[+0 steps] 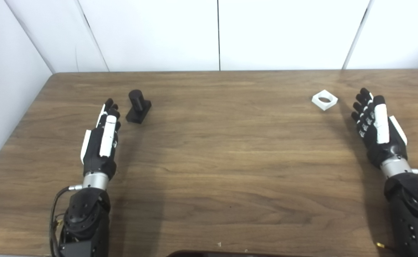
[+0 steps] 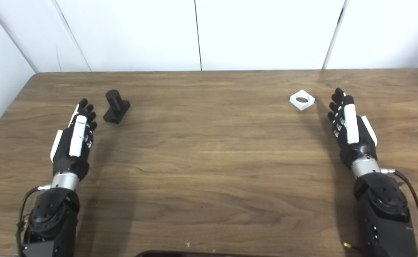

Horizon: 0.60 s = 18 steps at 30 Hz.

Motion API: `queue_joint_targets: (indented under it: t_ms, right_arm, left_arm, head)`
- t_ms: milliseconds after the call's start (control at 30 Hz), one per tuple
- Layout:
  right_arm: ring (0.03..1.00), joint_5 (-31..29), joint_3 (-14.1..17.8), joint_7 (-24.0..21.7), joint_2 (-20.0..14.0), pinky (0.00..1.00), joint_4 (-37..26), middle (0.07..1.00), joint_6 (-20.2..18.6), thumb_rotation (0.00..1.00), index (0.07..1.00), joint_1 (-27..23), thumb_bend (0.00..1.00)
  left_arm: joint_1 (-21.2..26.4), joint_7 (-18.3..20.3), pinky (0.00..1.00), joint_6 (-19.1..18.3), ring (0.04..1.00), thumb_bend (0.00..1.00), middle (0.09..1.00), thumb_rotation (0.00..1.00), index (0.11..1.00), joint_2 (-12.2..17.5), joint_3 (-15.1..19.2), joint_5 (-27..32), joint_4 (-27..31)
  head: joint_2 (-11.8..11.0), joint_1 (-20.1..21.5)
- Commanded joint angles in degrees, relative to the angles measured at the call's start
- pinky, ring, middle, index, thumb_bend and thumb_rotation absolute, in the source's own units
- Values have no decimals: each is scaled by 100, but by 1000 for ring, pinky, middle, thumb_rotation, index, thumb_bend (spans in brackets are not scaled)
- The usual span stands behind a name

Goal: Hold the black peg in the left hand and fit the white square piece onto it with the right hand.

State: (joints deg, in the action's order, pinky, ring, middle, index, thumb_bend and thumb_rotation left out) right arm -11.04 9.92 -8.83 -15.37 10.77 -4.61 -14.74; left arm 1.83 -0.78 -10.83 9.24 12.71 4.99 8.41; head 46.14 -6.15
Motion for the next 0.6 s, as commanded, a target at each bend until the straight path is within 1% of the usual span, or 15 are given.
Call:
queue_joint_targets:
  t_ms: [0,33,100,133,200,333,367,433,467,567]
  right_arm:
    - [1000,-18,40,1,-94,1000,-155,1000,111,1000,1000,-175,625]
    - [1000,-9,37,2,-96,1000,-151,1000,117,1000,1000,-175,623]
    - [1000,12,31,-1,-103,1000,-123,1000,158,1000,1000,-177,622]
    - [1000,21,29,-5,-106,1000,-104,1000,183,1000,1000,-180,621]
    - [1000,19,43,4,-95,1000,-86,1000,182,1000,1000,-183,623]
    - [1000,-26,61,-22,-80,1000,-59,1000,169,1000,1000,-180,619]
    - [1000,-28,61,-27,-78,1000,-46,1000,181,1000,1000,-180,614]
    - [1000,-39,60,-38,-73,1000,-23,1000,193,1000,1000,-179,610]
    - [1000,-38,60,-37,-69,1000,-14,1000,200,1000,1000,-177,609]
    - [1000,-32,47,-56,-68,1000,16,1000,272,1000,1000,-169,606]
  left_arm:
    - [147,-200,1000,8,1000,454,1000,624,1000,110,-61,-389,266]
    - [144,-341,1000,-60,1000,477,1000,604,1000,133,-139,-760,314]
    - [144,-550,987,-193,995,533,1000,611,983,165,-254,-1340,392]
    - [146,-618,974,-251,991,548,999,605,980,175,-291,-1523,419]
    - [154,-687,949,-461,979,575,994,592,979,180,-353,-1847,522]
    - [219,-731,957,-1090,998,633,1000,548,986,231,-539,-2628,814]
    - [250,-758,978,-1163,999,660,1000,526,984,237,-572,-2780,848]
    - [320,-832,990,-1293,1000,698,1000,492,969,260,-657,-3137,882]
    - [353,-859,992,-1322,1000,698,1000,477,965,271,-692,-3289,887]
    - [465,-979,1000,-1315,1000,697,1000,374,937,279,-751,-3669,849]
  head:
    - [-16,-9]
    - [-28,-16]
    - [-50,-23]
    - [-56,-31]
    - [-81,-34]
    - [-110,-56]
    - [-125,-59]
    - [-158,-66]
    - [-170,-64]
    - [-192,-63]
